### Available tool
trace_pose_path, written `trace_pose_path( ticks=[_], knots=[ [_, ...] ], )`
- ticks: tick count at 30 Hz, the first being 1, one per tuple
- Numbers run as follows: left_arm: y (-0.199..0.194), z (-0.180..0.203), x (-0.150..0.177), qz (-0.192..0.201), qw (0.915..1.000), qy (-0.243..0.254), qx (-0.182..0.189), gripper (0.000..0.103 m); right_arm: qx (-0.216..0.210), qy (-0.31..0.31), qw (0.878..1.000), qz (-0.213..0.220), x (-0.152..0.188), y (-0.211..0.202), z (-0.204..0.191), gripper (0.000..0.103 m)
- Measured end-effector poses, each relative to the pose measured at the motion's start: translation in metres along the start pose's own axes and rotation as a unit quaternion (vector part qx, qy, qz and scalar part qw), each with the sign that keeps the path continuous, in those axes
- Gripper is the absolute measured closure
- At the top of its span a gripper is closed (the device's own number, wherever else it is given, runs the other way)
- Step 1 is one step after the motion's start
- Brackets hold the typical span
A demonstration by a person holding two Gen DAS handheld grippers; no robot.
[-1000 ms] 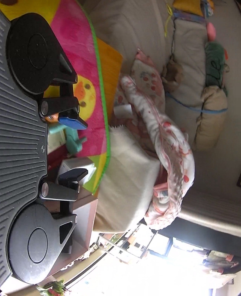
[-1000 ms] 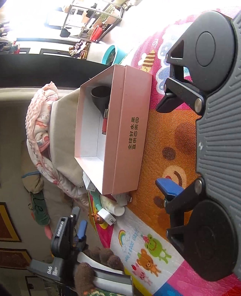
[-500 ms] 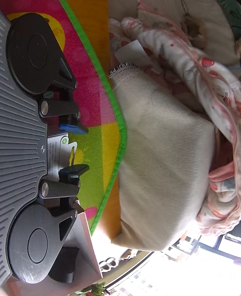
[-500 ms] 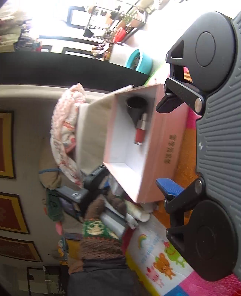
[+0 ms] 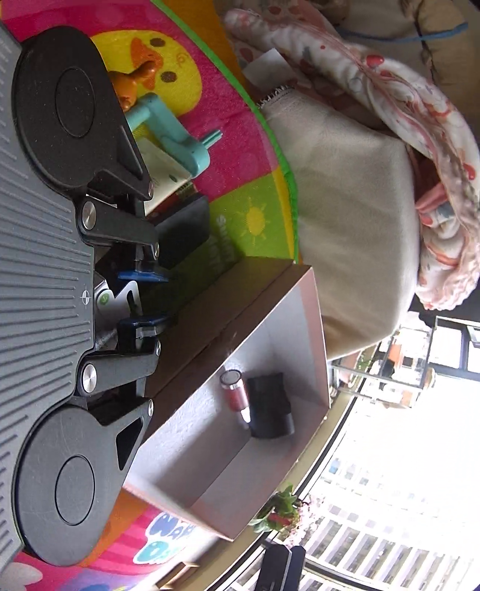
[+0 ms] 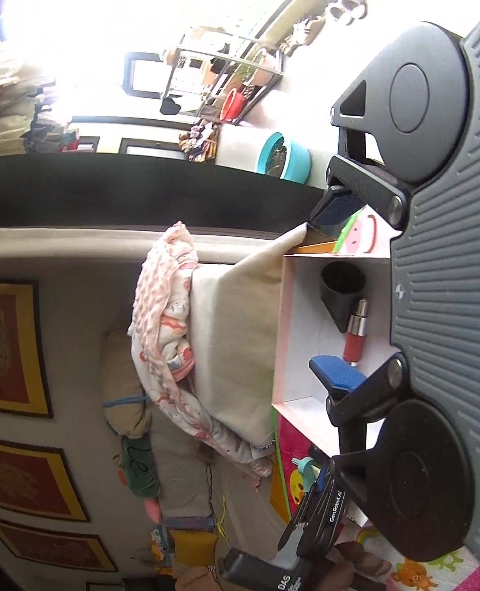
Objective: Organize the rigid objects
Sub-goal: 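Grasp the white battery charger with the right tool while the left grasps the white cable box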
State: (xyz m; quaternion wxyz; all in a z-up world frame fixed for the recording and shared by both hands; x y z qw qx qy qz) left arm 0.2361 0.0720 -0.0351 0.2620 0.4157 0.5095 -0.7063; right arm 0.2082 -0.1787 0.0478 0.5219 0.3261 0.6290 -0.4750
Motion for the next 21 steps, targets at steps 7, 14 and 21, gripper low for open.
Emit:
trace_pose_path(
  ticks=[7, 14, 21],
  knots=[
    [-0.084, -0.026, -0.001, 0.125, 0.9848, -0.117, -0.029, 0.08, -0.04, 0.005, 0.997, -0.066, 0.045, -0.046, -0.085, 0.025],
    [-0.144, -0.043, 0.037, 0.156, 0.962, -0.193, -0.114, 0.079, -0.156, 0.036, 0.97, -0.184, 0.109, -0.029, -0.192, 0.025],
    [-0.147, -0.025, 0.059, 0.111, 0.9631, -0.205, -0.135, 0.079, -0.144, -0.022, 0.974, -0.172, 0.112, -0.007, -0.219, 0.029]
  ],
)
Point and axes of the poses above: each gripper's, at about its wrist camera, not at the fingertips, and y roughly the way its jaws point, z to its right, x to its underside, the point moved 9 cm from there along y, roughly the way its jaws point, and after that the axes turned 11 degrees about z, right-handed, at the moved point
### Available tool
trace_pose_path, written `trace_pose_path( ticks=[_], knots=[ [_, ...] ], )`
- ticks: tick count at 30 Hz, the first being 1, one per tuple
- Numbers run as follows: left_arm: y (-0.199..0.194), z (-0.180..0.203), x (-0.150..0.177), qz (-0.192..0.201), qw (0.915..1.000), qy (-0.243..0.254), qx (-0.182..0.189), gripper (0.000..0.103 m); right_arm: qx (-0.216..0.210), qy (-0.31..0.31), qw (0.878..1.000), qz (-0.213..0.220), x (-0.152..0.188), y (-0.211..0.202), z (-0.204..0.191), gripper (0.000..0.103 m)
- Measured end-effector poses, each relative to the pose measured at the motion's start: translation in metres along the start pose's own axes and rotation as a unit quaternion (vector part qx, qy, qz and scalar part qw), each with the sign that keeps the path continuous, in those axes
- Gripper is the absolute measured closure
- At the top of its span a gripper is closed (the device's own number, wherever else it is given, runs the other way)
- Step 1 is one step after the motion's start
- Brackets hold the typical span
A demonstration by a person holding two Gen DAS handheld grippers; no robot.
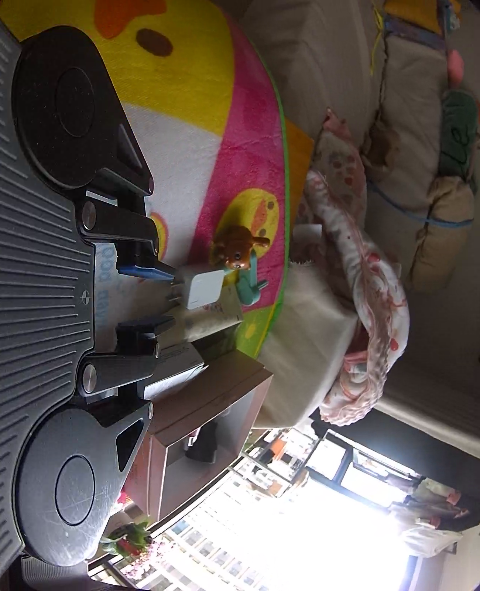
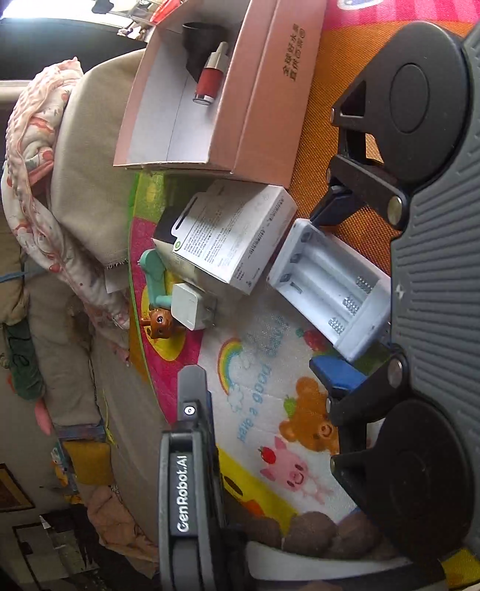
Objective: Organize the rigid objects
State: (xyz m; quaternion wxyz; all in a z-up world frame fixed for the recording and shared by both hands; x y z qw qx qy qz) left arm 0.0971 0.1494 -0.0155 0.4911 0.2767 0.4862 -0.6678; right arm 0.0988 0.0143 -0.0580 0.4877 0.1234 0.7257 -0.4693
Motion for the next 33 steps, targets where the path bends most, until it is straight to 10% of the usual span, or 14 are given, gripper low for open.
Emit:
trace_pose_path(
  ticks=[4, 13, 21, 29, 33],
  knots=[
    [0.009, 0.026, 0.011, -0.032, 0.9989, -0.014, 0.032, 0.079, 0.001, -0.002, 1.0, 0.006, 0.004, -0.017, 0.023, 0.056],
    [0.049, 0.071, -0.024, 0.025, 0.9979, 0.058, 0.018, 0.079, 0.071, 0.026, 0.996, 0.038, 0.041, -0.079, 0.114, 0.056],
    [0.126, 0.075, -0.017, -0.064, 0.9844, 0.163, 0.022, 0.08, 0.073, 0.061, 0.993, 0.065, 0.046, -0.089, 0.128, 0.05],
    [0.064, 0.074, 0.033, -0.096, 0.9656, 0.204, 0.13, 0.08, 0.061, 0.081, 0.993, 0.067, 0.047, -0.09, 0.131, 0.042],
    [0.021, 0.058, 0.024, -0.054, 0.9768, 0.187, 0.089, 0.079, 0.066, 0.07, 0.993, 0.064, 0.047, -0.088, 0.127, 0.041]
  ],
)
Point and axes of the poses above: each gripper's, at about its wrist camera, not at the fingertips, and y roughly the way its jaws point, z to its right, x to its underside, the point moved 9 cm from there along y, roughly the way its jaws point, and after that the axes turned 11 degrees about z, right-handed, at the moved point
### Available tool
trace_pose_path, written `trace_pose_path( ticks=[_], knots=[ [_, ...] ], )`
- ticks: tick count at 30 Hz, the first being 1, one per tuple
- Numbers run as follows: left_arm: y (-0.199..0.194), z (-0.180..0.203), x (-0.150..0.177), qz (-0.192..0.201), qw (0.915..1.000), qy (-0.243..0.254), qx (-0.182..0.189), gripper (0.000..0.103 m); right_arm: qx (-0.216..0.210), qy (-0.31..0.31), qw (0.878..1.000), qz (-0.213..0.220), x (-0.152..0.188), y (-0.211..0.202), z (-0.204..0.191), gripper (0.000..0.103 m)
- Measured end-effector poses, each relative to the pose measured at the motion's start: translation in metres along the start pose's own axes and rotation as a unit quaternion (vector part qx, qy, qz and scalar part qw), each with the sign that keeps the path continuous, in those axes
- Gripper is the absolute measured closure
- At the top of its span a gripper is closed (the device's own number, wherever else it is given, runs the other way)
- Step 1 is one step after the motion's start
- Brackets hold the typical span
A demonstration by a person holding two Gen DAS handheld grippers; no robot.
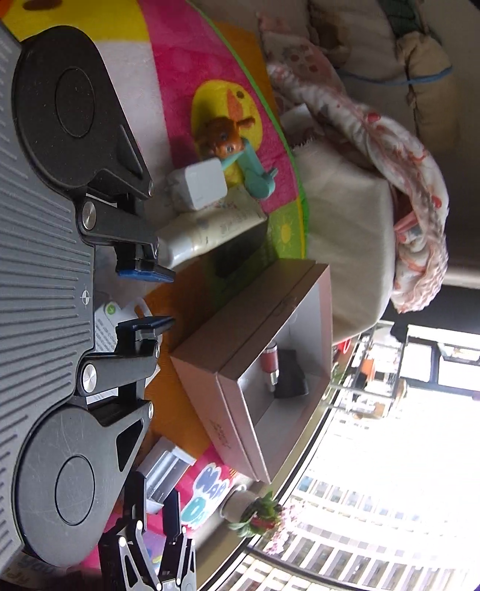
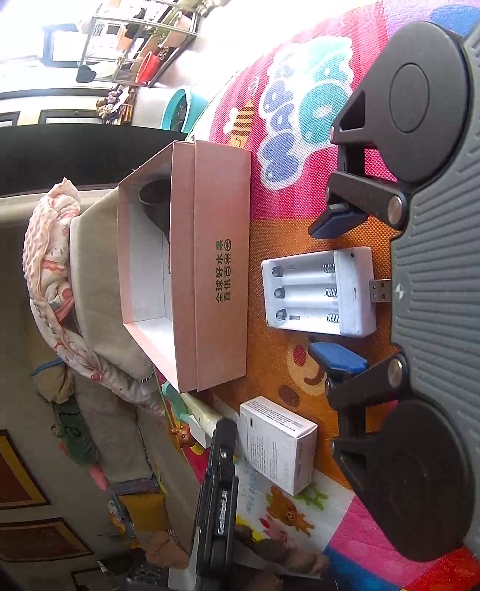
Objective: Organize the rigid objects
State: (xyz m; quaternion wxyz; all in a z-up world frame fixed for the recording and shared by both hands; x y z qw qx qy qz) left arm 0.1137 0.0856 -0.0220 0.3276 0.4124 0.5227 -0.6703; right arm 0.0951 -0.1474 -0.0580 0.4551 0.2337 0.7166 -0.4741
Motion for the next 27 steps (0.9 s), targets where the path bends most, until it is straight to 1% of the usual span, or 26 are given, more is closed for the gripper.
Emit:
trace_pose_path(
  ticks=[2, 4, 5, 7, 10, 11, 13, 14, 15, 16, 17, 18, 19, 20, 21, 22, 24, 27],
  knots=[
    [-0.025, -0.006, 0.0, 0.012, 0.9991, -0.017, -0.036, 0.079, 0.0, -0.002, 1.0, 0.0, 0.0, 0.0, -0.001, 0.04],
    [-0.047, -0.005, 0.006, 0.0, 0.9982, -0.025, -0.055, 0.079, -0.001, -0.003, 1.0, -0.001, 0.0, 0.001, -0.001, 0.038],
    [-0.057, -0.001, 0.012, -0.012, 0.9981, -0.022, -0.057, 0.079, -0.002, -0.003, 1.0, -0.001, 0.001, 0.0, -0.002, 0.037],
    [-0.073, 0.011, 0.03, -0.048, 0.9974, -0.008, -0.053, 0.079, -0.005, -0.004, 1.0, -0.003, 0.001, 0.0, -0.003, 0.034],
    [-0.077, 0.029, 0.062, -0.112, 0.9923, 0.009, -0.051, 0.079, -0.008, -0.009, 1.0, -0.006, 0.001, 0.002, -0.005, 0.029],
    [-0.077, 0.035, 0.067, -0.117, 0.9916, 0.022, -0.051, 0.076, -0.007, -0.012, 1.0, -0.006, 0.001, 0.003, -0.006, 0.029],
    [-0.076, 0.046, 0.069, -0.111, 0.9906, 0.052, -0.06, 0.076, -0.006, -0.016, 1.0, -0.007, 0.001, 0.003, -0.007, 0.029],
    [-0.073, 0.05, 0.068, -0.111, 0.9909, 0.05, -0.056, 0.076, -0.007, -0.015, 1.0, -0.007, 0.001, 0.003, -0.006, 0.029],
    [-0.069, 0.054, 0.067, -0.111, 0.992, 0.036, -0.047, 0.075, -0.008, -0.012, 1.0, -0.006, 0.001, 0.003, -0.006, 0.029],
    [-0.065, 0.058, 0.067, -0.111, 0.9928, 0.025, -0.039, 0.07, -0.008, -0.01, 1.0, -0.005, 0.0, 0.002, -0.005, 0.029],
    [-0.063, 0.062, 0.067, -0.111, 0.9931, 0.022, -0.032, 0.06, -0.009, -0.007, 1.0, -0.005, 0.0, 0.002, -0.005, 0.029],
    [-0.059, 0.068, 0.067, -0.111, 0.9931, 0.027, -0.025, 0.054, -0.009, -0.005, 1.0, -0.004, 0.0, 0.002, -0.004, 0.029],
    [-0.056, 0.074, 0.067, -0.111, 0.993, 0.033, -0.022, 0.045, -0.009, -0.004, 1.0, -0.004, 0.0, 0.002, -0.004, 0.029],
    [-0.054, 0.077, 0.067, -0.112, 0.9929, 0.035, -0.02, 0.038, -0.01, -0.003, 1.0, -0.004, 0.0, 0.002, -0.004, 0.029],
    [-0.051, 0.08, 0.068, -0.112, 0.993, 0.034, -0.019, 0.035, -0.01, -0.002, 1.0, -0.004, 0.0, 0.002, -0.004, 0.029],
    [-0.048, 0.082, 0.067, -0.112, 0.9931, 0.029, -0.02, 0.029, -0.011, -0.001, 1.0, -0.003, 0.0, 0.002, -0.003, 0.029],
    [-0.044, 0.081, 0.064, -0.106, 0.9939, 0.008, -0.03, 0.028, -0.012, 0.001, 1.0, -0.003, 0.0, 0.001, -0.003, 0.029],
    [-0.038, 0.074, 0.056, -0.09, 0.9939, -0.045, -0.045, 0.029, -0.014, 0.006, 1.0, -0.002, -0.001, 0.001, -0.002, 0.029]
  ],
)
Point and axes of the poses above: each gripper's, at about its wrist camera, not at the fingertips, and y roughly the way its jaws point, z to its right, x to its underside, the point moved 9 cm from there along y, roughly the way its jaws point, and after that the axes turned 11 degrees about z, right-handed, at the moved point
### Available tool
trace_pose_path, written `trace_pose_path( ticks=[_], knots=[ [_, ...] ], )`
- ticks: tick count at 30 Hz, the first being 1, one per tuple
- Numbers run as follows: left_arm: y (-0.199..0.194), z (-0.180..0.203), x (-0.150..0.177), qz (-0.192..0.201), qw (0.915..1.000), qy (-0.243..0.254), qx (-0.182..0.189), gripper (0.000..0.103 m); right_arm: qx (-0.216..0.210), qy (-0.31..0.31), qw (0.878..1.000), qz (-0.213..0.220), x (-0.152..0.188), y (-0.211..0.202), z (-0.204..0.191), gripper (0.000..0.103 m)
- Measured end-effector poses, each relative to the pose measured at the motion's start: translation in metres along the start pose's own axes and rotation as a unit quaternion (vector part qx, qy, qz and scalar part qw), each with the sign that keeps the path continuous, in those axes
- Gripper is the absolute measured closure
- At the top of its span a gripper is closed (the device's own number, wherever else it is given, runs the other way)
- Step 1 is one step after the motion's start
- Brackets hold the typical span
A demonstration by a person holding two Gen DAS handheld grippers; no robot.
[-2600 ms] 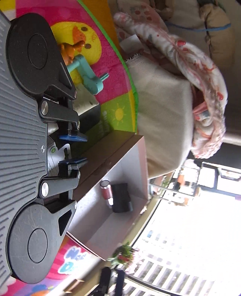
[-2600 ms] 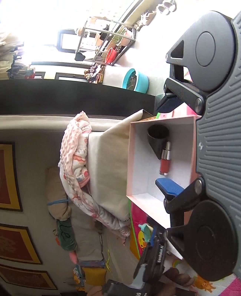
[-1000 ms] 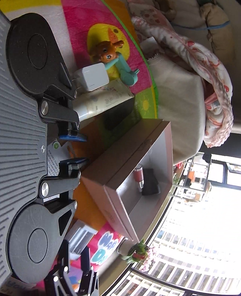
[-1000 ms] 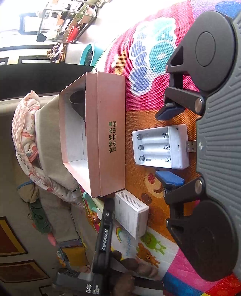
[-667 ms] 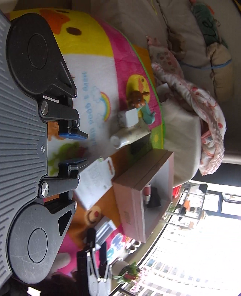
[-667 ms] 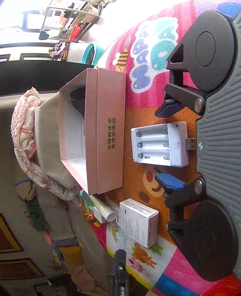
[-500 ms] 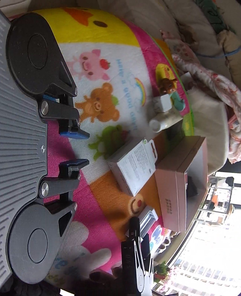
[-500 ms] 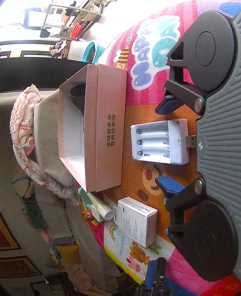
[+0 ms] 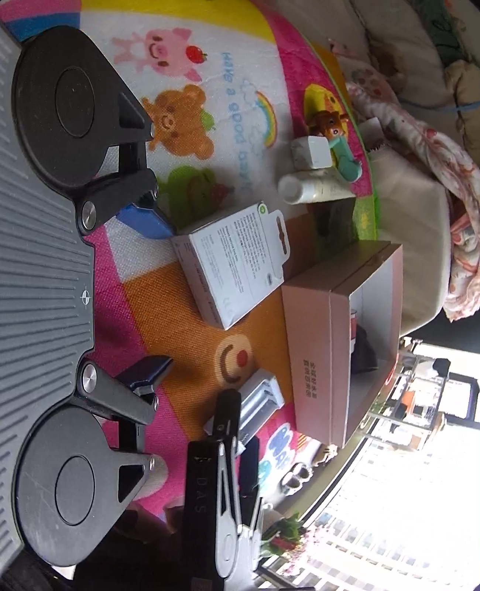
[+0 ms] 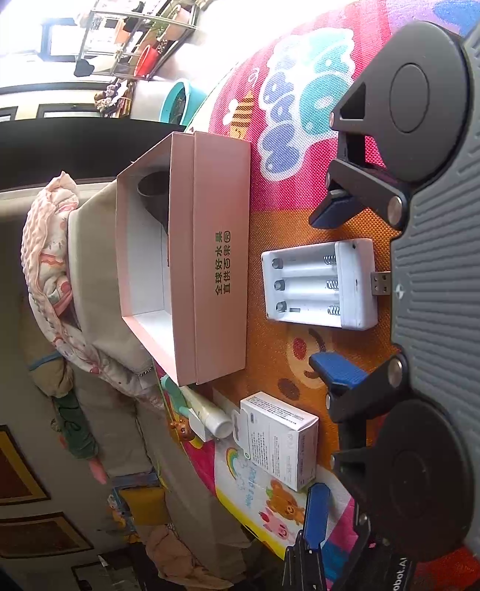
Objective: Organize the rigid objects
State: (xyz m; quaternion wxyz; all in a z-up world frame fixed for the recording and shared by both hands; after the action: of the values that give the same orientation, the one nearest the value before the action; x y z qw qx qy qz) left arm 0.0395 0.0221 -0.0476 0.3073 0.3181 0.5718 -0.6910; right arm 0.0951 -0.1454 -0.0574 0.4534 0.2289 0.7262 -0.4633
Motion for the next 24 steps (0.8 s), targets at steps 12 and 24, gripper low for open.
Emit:
trace_pose_path(
  ticks=[12, 24],
  knots=[
    [0.041, -0.016, -0.035, 0.02, 0.9974, -0.008, -0.069, 0.027, 0.0, 0.005, 1.0, 0.001, 0.0, 0.0, 0.001, 0.028],
    [0.028, -0.01, -0.017, 0.011, 0.9976, 0.066, -0.022, 0.029, -0.004, -0.01, 1.0, -0.006, 0.001, 0.003, -0.005, 0.022]
  ],
)
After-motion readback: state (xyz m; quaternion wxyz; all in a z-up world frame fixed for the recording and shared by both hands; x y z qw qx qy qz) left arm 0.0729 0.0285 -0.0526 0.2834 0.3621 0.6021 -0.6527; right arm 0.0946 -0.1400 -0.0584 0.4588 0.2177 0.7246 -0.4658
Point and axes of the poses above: each gripper's, at about its wrist camera, not at the fingertips, and y roughly the way its jaws point, z to its right, x to its underside, the point moved 9 cm from there along y, roughly the way its jaws point, and after that the axes turned 11 degrees about z, right-handed, at the moved point
